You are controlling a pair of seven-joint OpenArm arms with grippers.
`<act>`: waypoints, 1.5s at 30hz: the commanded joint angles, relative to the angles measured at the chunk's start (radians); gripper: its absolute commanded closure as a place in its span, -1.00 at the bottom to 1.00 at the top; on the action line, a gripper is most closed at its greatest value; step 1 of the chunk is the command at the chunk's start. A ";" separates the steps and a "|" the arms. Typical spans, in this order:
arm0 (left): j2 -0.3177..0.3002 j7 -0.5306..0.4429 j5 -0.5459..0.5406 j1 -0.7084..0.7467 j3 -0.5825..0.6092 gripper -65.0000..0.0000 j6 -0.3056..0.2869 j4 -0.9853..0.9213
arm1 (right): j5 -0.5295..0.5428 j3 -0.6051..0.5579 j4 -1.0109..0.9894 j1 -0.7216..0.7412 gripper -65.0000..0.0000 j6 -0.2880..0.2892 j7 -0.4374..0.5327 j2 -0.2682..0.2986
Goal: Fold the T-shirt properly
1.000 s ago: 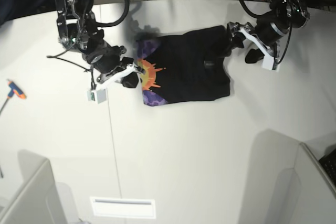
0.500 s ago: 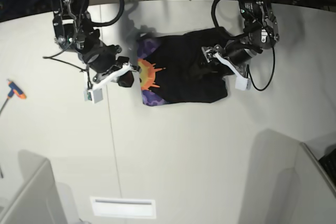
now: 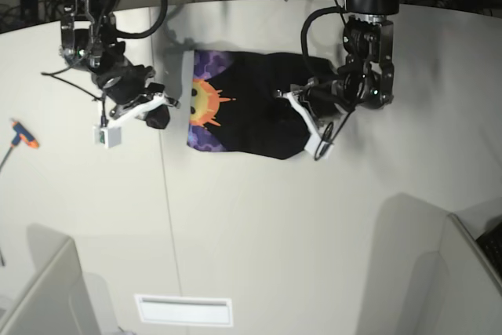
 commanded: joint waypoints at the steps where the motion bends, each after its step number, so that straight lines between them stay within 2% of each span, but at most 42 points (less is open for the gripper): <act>1: -0.040 0.050 0.084 -0.014 0.045 1.00 0.020 0.002 | 0.001 0.036 0.016 -0.009 1.00 0.017 0.020 0.006; 3: -0.123 0.050 0.085 -0.061 0.179 1.00 0.020 0.005 | 0.001 0.089 0.016 -0.035 1.00 0.017 0.020 0.004; 5: -0.218 0.050 0.085 -0.135 0.361 1.00 0.019 0.007 | 0.001 0.139 0.016 -0.063 1.00 0.019 0.020 0.007; 9: -0.348 0.046 0.085 -0.296 0.703 1.00 0.019 0.008 | 0.000 0.197 0.016 -0.103 1.00 0.019 0.020 0.012; 11: -0.382 0.044 0.087 -0.387 0.863 1.00 0.019 0.008 | 0.000 0.218 0.016 -0.121 1.00 0.019 0.020 0.012; 14: -0.386 0.041 0.087 -0.489 1.043 1.00 0.019 0.008 | -0.003 0.223 0.015 -0.136 1.00 0.019 0.020 0.010; 16: -0.383 0.003 0.101 -0.538 1.130 1.00 0.020 0.008 | -0.005 0.223 0.015 -0.146 1.00 0.019 0.020 0.006; 18: -0.373 -0.062 0.176 -0.566 1.196 1.00 0.020 0.010 | -0.005 0.223 0.015 -0.153 1.00 0.019 0.022 0.004; 23: -0.320 -0.138 0.412 -0.549 1.224 1.00 0.007 0.005 | -0.005 0.224 0.015 -0.181 1.00 0.019 0.022 0.003; 27: -0.278 -0.189 0.526 -0.535 1.222 1.00 -0.095 -0.004 | -0.005 0.224 0.013 -0.190 1.00 0.016 0.022 -0.014; 30: -0.250 -0.189 0.590 -0.535 1.222 1.00 -0.113 -0.008 | -0.005 0.226 0.013 -0.190 1.00 0.016 0.022 -0.025; 45: -0.227 -0.189 0.605 -0.506 1.231 1.00 -0.116 0.001 | -0.005 0.226 0.013 -0.184 1.00 0.014 0.022 -0.026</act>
